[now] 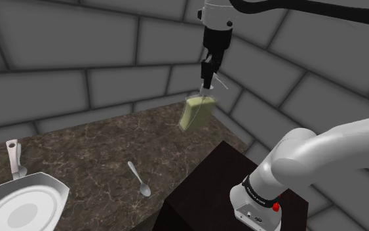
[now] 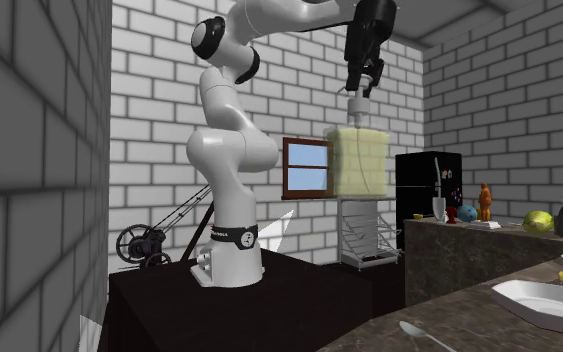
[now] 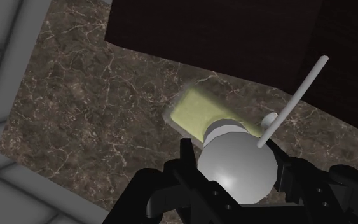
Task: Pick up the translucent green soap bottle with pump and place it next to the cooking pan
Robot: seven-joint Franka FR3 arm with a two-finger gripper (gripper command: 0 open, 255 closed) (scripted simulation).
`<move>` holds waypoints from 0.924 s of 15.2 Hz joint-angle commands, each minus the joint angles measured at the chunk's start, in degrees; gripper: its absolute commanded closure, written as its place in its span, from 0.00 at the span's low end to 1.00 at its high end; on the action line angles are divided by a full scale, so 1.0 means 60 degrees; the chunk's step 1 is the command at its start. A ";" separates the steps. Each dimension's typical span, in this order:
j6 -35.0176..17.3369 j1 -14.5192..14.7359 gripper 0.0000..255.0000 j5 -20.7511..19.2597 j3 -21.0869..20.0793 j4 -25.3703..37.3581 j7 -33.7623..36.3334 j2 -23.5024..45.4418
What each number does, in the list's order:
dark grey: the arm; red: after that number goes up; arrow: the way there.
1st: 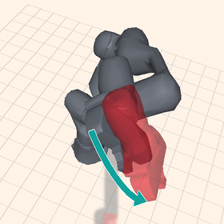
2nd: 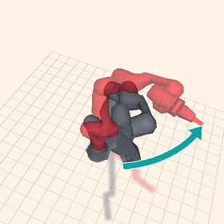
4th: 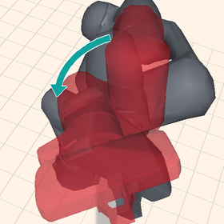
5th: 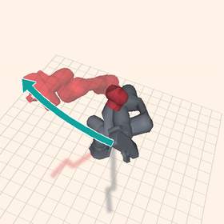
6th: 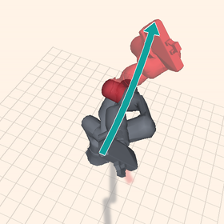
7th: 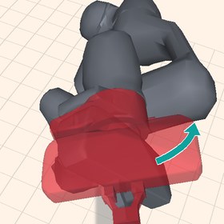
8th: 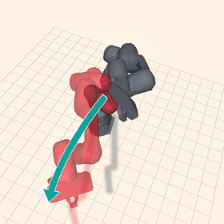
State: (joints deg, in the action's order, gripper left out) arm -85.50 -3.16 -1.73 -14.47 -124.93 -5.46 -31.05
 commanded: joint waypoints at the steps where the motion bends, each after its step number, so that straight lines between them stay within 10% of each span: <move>1: 0.0089 0.0138 1.00 0.0231 -0.0394 0.0258 0.0503 0.0204; 14: 0.0345 0.0744 1.00 0.0697 -0.2970 0.2992 0.3914 0.2923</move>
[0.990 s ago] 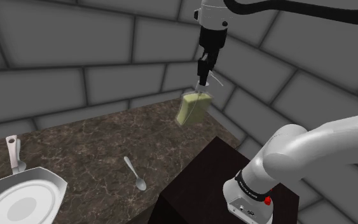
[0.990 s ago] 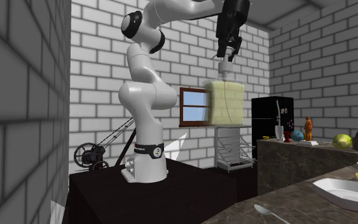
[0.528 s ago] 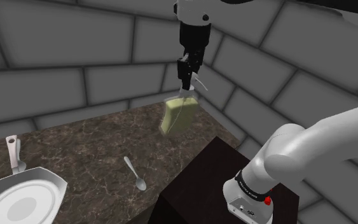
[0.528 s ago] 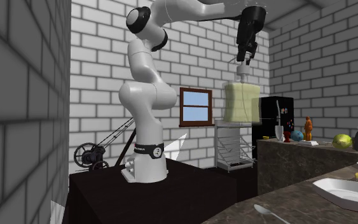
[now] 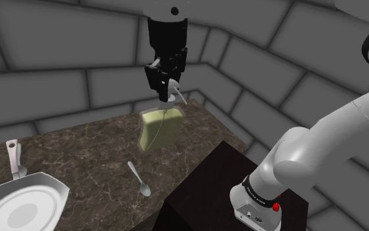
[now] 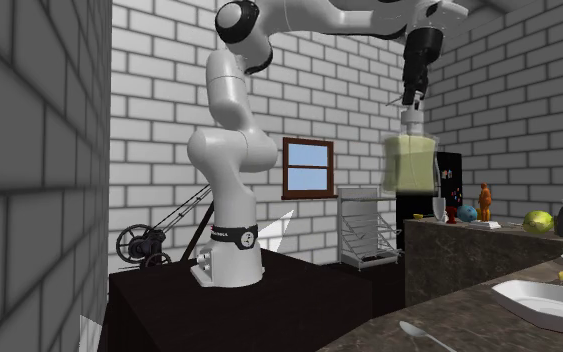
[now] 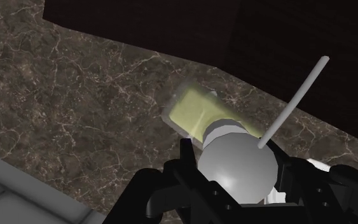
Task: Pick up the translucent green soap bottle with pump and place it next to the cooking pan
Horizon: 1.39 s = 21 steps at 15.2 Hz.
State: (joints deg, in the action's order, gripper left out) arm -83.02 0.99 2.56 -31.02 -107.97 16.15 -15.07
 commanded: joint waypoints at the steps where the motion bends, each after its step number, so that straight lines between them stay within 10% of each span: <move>1: -0.0037 0.0106 1.00 -0.0080 -0.0415 0.0456 0.0610 0.0562; 9: 0.0605 0.1221 1.00 -0.1484 -0.1938 0.3644 0.3430 0.3912; 21: -0.1004 0.1118 1.00 -0.1353 -0.1817 0.1872 0.3368 0.3685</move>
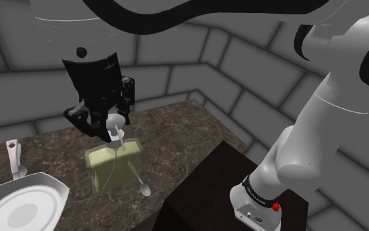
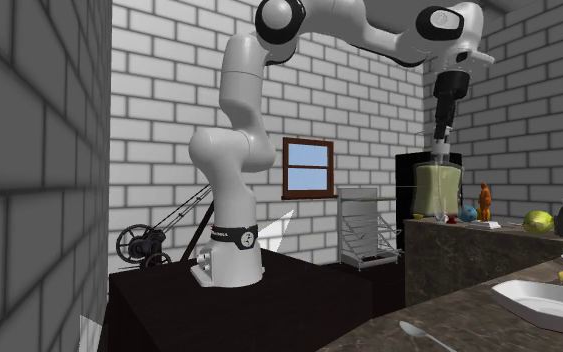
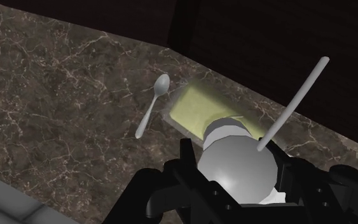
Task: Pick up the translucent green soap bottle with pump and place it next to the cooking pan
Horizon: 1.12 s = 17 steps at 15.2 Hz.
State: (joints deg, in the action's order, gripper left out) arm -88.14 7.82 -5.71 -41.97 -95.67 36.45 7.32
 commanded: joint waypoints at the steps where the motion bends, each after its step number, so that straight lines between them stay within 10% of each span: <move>1: -0.0279 -0.0026 1.00 0.0023 0.0010 -0.0305 -0.0010 -0.0044; 17: -0.2234 -0.0001 1.00 -0.0260 0.0071 -0.1983 0.0229 0.0343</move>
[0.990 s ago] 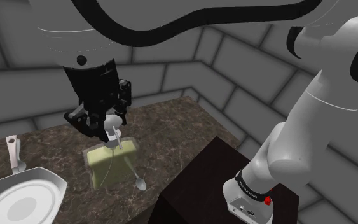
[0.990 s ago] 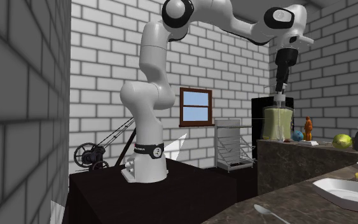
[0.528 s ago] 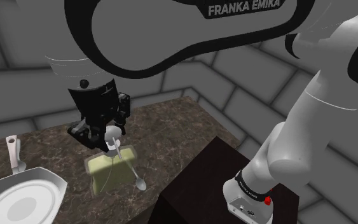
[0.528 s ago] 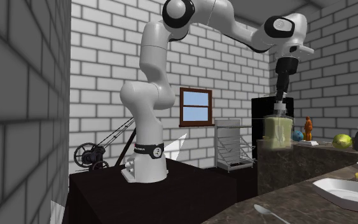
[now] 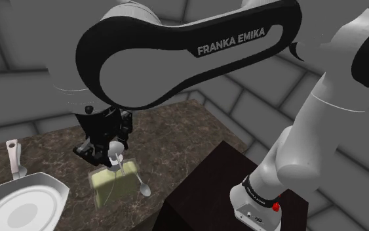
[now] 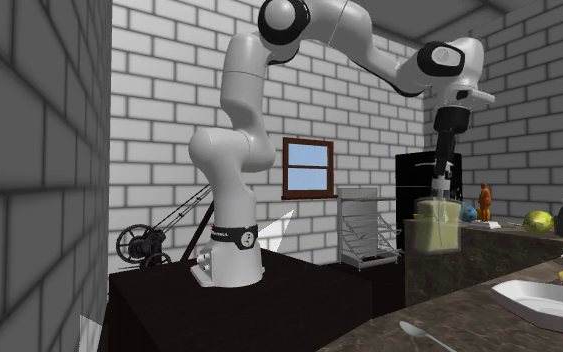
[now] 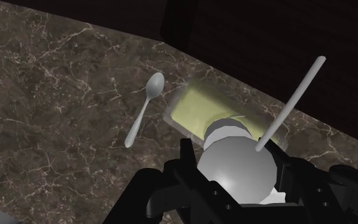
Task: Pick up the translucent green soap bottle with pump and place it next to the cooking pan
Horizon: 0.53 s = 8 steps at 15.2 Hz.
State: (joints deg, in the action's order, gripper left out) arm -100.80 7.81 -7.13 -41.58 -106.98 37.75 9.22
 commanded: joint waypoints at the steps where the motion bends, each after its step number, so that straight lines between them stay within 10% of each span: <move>1: -0.0241 0.0007 1.00 -0.0055 0.0013 -0.0183 0.0039 0.0071; 8: -0.1042 0.0076 1.00 -0.0334 0.0078 -0.0712 0.0248 0.0451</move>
State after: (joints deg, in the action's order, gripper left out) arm -106.31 8.25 -8.98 -41.15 -110.65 39.09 11.77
